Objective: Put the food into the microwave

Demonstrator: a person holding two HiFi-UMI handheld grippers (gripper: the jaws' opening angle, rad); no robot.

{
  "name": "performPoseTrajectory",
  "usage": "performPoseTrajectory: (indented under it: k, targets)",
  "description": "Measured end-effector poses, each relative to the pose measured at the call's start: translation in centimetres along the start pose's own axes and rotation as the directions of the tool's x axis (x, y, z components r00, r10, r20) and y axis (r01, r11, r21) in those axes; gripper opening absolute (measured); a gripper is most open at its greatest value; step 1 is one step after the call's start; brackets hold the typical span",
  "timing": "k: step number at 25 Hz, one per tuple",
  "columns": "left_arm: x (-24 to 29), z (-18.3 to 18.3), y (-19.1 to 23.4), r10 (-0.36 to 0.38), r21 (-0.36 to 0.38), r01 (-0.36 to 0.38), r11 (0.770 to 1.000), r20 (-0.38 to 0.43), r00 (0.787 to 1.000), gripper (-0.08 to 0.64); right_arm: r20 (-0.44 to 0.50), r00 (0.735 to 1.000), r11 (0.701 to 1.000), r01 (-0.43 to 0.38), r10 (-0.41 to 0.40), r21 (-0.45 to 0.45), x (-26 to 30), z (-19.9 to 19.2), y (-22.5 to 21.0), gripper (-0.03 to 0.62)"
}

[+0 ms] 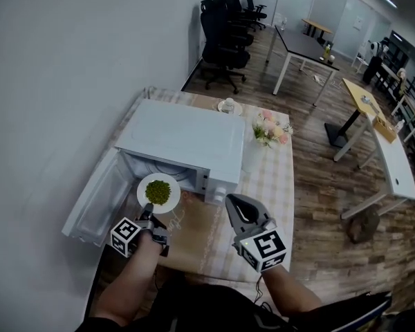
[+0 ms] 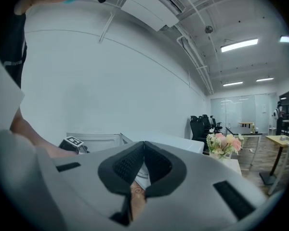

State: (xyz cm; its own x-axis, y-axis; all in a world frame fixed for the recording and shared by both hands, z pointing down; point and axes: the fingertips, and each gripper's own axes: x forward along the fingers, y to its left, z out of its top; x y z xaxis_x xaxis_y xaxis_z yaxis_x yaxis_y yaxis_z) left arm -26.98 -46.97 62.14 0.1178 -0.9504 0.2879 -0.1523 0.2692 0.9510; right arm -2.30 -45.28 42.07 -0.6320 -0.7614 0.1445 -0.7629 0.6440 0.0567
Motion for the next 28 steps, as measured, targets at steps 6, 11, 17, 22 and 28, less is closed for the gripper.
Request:
performPoseTrajectory:
  k: [6, 11, 17, 22, 28]
  targets:
    - [3.3, 0.6, 1.4, 0.026, 0.012, -0.025, 1.000, -0.032, 0.999, 0.017, -0.007, 0.999, 0.998, 0.047, -0.047, 0.032, 1.5, 0.2, -1.3, 0.008]
    - [5.7, 0.4, 2.1, 0.043, 0.019, -0.042, 0.999, -0.068, 0.997, 0.017, 0.001, 0.997, 0.997, 0.074, -0.074, 0.022, 2.4, 1.3, -2.0, 0.008]
    - [8.5, 1.2, 3.7, 0.076, 0.027, -0.073, 0.997, -0.090, 0.993, 0.017, -0.030, 0.994, 0.994, 0.109, -0.108, 0.024, 3.5, 0.5, -2.3, 0.008]
    - [10.3, 1.5, 4.8, 0.103, 0.037, -0.099, 0.994, -0.105, 0.989, 0.017, -0.065, 0.988, 0.990, 0.142, -0.143, -0.022, 3.7, -0.1, -2.6, 0.008]
    - [11.5, 0.9, 5.6, 0.122, 0.035, -0.118, 0.992, -0.128, 0.984, 0.017, -0.093, 0.984, 0.988, 0.149, -0.152, -0.039, 3.9, -0.5, -2.4, 0.008]
